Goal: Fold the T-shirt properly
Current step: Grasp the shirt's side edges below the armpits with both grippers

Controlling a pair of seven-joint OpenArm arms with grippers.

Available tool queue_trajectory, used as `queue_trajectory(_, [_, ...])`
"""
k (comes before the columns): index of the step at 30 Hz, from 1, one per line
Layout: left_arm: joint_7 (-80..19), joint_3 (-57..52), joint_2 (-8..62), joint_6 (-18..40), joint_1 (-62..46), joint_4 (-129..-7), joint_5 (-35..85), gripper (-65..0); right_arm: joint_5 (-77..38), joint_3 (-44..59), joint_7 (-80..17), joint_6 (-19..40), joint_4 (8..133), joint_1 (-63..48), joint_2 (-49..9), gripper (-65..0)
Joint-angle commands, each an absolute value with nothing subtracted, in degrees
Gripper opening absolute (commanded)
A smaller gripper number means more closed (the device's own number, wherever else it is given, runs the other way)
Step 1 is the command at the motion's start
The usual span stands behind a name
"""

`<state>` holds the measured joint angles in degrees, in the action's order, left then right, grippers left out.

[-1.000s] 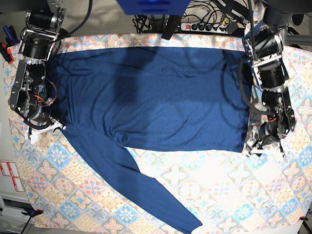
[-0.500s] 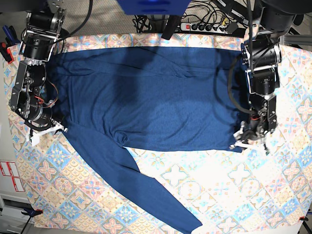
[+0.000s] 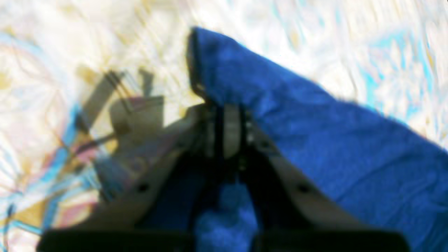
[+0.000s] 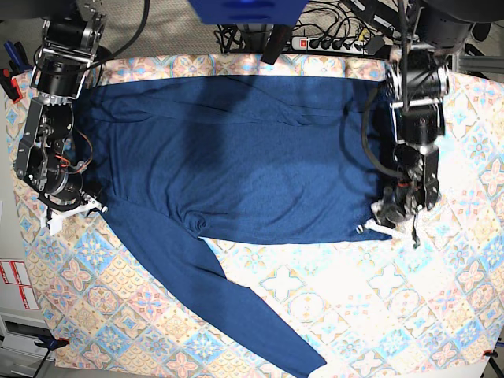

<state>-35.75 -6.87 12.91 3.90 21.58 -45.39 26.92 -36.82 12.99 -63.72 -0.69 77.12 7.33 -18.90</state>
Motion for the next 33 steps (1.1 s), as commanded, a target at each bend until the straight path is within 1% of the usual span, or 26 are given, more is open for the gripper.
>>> queue_trajectory(1, [-36.8, -6.9, 13.1, 4.3, 22.3, -47.9, 27.0, -65.0, -37.3, 13.1, -63.0, -0.3, 77.8, 8.6, -19.9, -44.7])
queue_trajectory(5, [-38.6, -6.9, 13.1, 4.7, 20.3, -53.1, 27.0, -65.0, -37.3, 12.3, -63.0, -0.3, 77.7, 8.7, -20.0, -44.7])
queue_trajectory(9, [-39.3, -6.9, 13.2, 4.7, 17.5, -58.7, 27.0, -65.0, -35.6, 6.7, -63.2, -0.2, 77.3, 12.0, -20.4, -44.7])
queue_trajectory(13, [-39.3, -7.0, 13.2, 4.7, 14.4, -64.6, 27.0, -65.0, -29.3, -0.1, -63.1, -0.1, 77.3, 13.6, -22.0, -44.2])
queue_trajectory(15, [-39.3, -7.0, 13.2, 4.7, 13.3, -66.4, 27.0, -65.0, -26.1, -3.4, -63.0, -0.1, 77.3, 15.2, -22.0, -41.5])
queue_trajectory(19, [-39.3, -7.0, 13.2, 4.7, 10.9, -69.4, 27.1, -65.0, -18.1, -8.3, -62.5, -0.1, 77.3, 16.7, -22.1, -30.7])
queue_trajectory(23, [-39.3, -7.0, 13.2, 4.7, 8.0, -73.3, 27.1, -65.0, -10.4, -12.2, -56.2, -0.1, 76.0, 16.7, -22.2, -23.0])
queue_trajectory(29, [-39.3, -7.1, 14.7, 4.7, 4.3, -78.7, 27.2, -65.0, -4.0, -14.2, -45.0, 0.1, 63.6, 18.1, -22.2, -22.1])
queue_trajectory(31, [-39.3, -7.1, 14.9, 4.7, 3.4, -80.0, 27.2, -65.0, -3.9, -15.1, -41.5, 3.1, 58.9, 19.2, -22.4, -22.2])
queue_trajectory(33, [-39.3, -7.2, 15.0, 4.7, 2.9, -80.7, 27.2, -65.0, -3.8, -15.4, -38.5, 8.2, 54.8, 20.1, -23.3, -22.2])
